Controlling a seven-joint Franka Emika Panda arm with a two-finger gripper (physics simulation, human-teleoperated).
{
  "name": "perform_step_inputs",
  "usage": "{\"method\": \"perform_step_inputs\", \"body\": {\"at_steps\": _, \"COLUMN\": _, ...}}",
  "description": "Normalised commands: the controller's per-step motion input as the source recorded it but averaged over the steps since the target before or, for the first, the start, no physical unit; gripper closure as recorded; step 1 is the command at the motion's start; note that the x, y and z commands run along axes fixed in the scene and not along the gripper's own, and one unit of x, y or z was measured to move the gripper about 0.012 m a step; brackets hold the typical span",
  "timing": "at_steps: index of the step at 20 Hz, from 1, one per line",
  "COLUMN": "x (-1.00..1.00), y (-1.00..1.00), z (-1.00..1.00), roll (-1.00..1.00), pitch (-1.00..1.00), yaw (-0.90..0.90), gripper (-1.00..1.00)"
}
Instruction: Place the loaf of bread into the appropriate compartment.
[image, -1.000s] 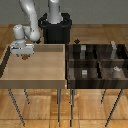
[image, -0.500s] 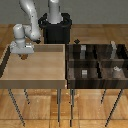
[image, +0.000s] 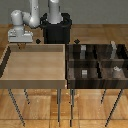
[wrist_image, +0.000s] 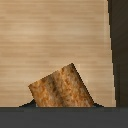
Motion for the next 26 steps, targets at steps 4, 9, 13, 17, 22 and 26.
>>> {"method": "perform_step_inputs", "body": {"at_steps": 4, "x": 0.0, "y": 0.0, "z": 0.0, "roll": 0.0, "pitch": 0.0, "yaw": 0.0, "gripper": 1.0}}
{"method": "perform_step_inputs", "body": {"at_steps": 9, "x": 0.0, "y": 0.0, "z": 0.4, "roll": 0.0, "pitch": 0.0, "yaw": 0.0, "gripper": 1.0}}
{"method": "perform_step_inputs", "body": {"at_steps": 13, "x": 0.0, "y": 0.25, "z": 0.5, "roll": 0.0, "pitch": 0.0, "yaw": 0.0, "gripper": 1.0}}
{"method": "perform_step_inputs", "body": {"at_steps": 17, "x": 0.0, "y": 1.0, "z": 0.0, "roll": 0.0, "pitch": 0.0, "yaw": 0.0, "gripper": 1.0}}
{"method": "perform_step_inputs", "body": {"at_steps": 22, "x": 0.0, "y": 1.0, "z": 0.0, "roll": 0.0, "pitch": 0.0, "yaw": 0.0, "gripper": 1.0}}
{"method": "perform_step_inputs", "body": {"at_steps": 26, "x": 0.0, "y": 1.0, "z": 0.0, "roll": 0.0, "pitch": 0.0, "yaw": 0.0, "gripper": 1.0}}
